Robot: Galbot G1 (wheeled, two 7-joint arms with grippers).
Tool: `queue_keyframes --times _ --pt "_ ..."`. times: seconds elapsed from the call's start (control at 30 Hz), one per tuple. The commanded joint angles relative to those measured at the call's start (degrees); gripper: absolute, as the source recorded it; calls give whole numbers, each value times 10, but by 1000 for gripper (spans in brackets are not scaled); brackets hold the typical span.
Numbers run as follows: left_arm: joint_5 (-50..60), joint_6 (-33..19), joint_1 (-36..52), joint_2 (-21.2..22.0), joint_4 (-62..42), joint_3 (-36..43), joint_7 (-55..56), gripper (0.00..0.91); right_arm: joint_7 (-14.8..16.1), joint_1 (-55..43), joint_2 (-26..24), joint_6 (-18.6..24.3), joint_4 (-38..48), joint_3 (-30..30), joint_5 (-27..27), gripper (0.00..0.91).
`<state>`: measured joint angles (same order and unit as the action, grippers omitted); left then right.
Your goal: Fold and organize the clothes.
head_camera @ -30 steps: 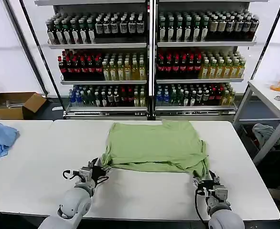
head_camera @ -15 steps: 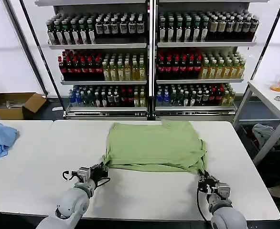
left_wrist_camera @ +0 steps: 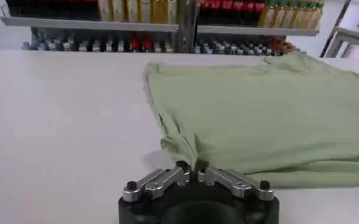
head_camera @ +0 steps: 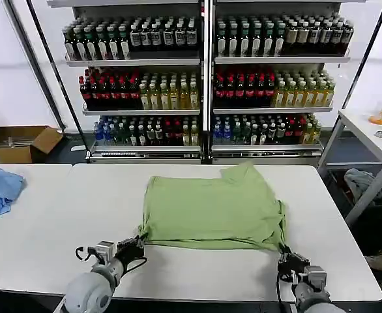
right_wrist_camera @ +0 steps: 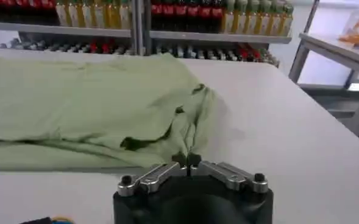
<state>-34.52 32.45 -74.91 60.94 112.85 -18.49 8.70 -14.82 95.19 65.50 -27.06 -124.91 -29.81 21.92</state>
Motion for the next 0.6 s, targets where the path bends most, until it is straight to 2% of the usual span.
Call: queue_keyframes --times 0.03,0.07,0.1,0.13,0.17,0.2,0.4,0.6 --pt "21 1 -189 -16 165 -66 2 20 2 160 5 4 -97 -17 -57 0" --pt "23 3 -198 -16 172 -69 4 20 2 169 7 2 -101 -19 -67 181" --pt "28 6 -201 -16 174 -70 4 81 2 173 8 -1 -101 -21 -70 907" --pt "40 6 -212 -18 179 -73 3 212 3 178 8 -15 -106 -24 -75 907" --pt "56 6 -219 -20 182 -74 3 453 3 181 9 -20 -110 -26 -80 907" --pt "65 6 -222 -22 184 -74 2 907 5 181 9 -24 -113 -27 -84 907" --pt "89 6 -234 -41 211 -97 4 907 9 176 4 -26 -145 -61 -86 907" --pt "61 6 -188 -63 214 -116 20 907 8 147 -10 -26 -158 -88 -70 907"
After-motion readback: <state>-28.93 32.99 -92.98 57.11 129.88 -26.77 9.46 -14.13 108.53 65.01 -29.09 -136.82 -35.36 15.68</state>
